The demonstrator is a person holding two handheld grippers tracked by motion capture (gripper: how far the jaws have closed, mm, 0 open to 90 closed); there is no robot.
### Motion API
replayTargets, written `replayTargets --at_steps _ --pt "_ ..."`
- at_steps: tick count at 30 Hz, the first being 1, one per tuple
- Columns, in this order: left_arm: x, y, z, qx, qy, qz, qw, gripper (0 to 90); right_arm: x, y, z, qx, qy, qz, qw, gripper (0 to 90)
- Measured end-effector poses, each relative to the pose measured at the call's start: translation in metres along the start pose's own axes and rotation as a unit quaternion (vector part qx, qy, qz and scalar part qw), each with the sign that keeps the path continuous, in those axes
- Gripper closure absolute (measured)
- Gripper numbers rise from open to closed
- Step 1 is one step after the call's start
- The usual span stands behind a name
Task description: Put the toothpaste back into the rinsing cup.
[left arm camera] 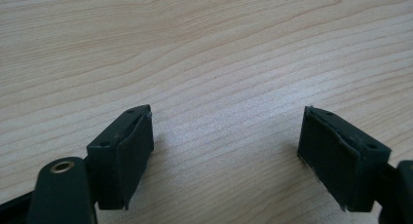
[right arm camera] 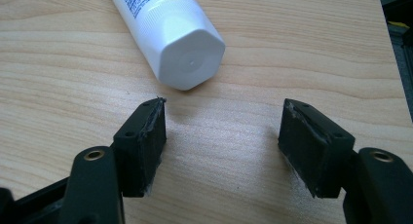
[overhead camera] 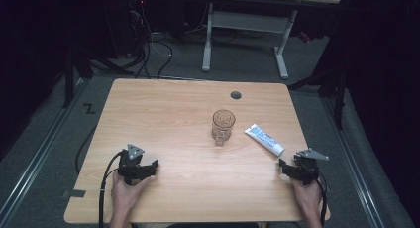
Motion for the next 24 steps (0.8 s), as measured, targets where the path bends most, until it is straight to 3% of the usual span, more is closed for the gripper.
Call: replayTargets --at_steps 5,7,9,18,24 --pt "-0.0001 0.0000 -0.0001 0.001 0.000 0.001 1.0000 20.8 0.0001 0.0000 0.0000 0.000 0.000 0.000 1.0000 34.2" --pt "-0.0009 -0.0001 -0.0005 0.003 -0.002 -0.003 1.0000 16.3 0.0001 0.0000 0.0001 0.000 0.000 0.000 1.0000 34.2" --pt "-0.0047 -0.0009 -0.0020 0.009 -0.016 -0.011 0.9998 13.9 0.0001 0.0004 -0.0004 0.001 0.001 0.002 1.0000 34.3" --pt "-0.0044 -0.0004 -0.0021 0.009 -0.014 -0.013 0.9998 15.0 0.0000 0.0023 -0.0012 0.005 -0.002 0.003 1.0000 38.9" --pt "-0.0042 -0.0002 -0.0020 0.008 -0.013 -0.013 0.9998 15.5 -0.0014 0.0069 -0.0018 0.000 0.009 0.001 1.0000 41.9"
Point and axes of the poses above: each handheld gripper's, and its own axes: y roughly backward along the jaws, z roughly out of its top, x roughly to its left, the point moved 10 cm from there along -y, roughly forward along the jaws, and after that the axes turned 10 degrees about y, right-handed, at the moved point
